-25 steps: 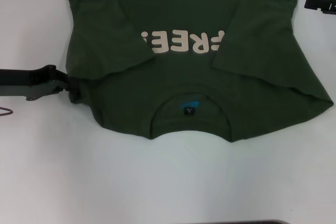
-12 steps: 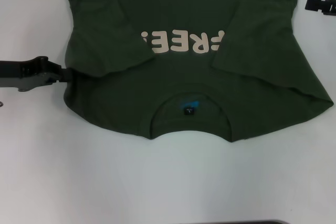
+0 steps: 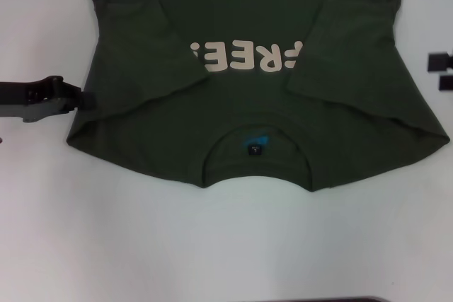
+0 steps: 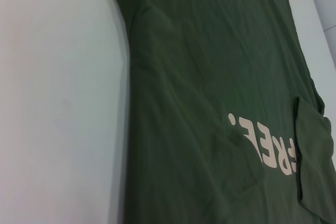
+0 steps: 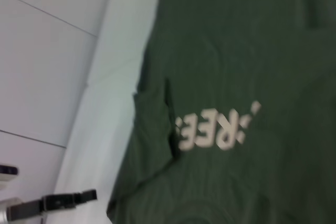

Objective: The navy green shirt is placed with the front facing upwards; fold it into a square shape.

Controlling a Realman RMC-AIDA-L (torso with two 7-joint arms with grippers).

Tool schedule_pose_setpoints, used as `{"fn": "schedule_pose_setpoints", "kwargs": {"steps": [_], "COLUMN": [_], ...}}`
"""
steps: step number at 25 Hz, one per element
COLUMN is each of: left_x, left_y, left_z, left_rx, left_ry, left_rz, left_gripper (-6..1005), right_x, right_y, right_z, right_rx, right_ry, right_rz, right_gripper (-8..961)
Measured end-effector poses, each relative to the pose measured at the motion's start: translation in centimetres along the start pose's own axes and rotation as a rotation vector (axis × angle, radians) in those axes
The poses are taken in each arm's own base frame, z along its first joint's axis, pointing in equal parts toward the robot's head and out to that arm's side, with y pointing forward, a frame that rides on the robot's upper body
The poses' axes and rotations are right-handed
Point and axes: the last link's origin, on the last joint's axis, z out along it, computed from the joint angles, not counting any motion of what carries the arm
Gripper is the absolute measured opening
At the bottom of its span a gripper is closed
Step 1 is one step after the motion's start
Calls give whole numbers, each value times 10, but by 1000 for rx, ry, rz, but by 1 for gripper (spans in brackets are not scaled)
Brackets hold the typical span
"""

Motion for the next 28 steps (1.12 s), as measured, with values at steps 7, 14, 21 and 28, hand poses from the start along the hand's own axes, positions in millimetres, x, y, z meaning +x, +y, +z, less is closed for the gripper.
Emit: {"fn": "schedule_pose_setpoints", "kwargs": {"steps": [7, 14, 21, 28], "left_x": [2, 4, 2, -15], "left_y": [1, 3, -13, -29], "left_z": [0, -2, -25, -30], "left_rx": [1, 6, 21, 56], "left_ry": [3, 7, 109, 89], "left_rz": [9, 26, -33, -112], "left_gripper": [31, 31, 35, 234], "right_x": [6, -2, -5, -10], "right_y": [0, 3, 2, 5], "right_z": [-14, -10, -10, -9], "right_rx": [36, 38, 41, 36], "right_ry": [102, 90, 68, 60], "right_rz": [69, 43, 31, 16], "right_gripper": [927, 927, 927, 928]}}
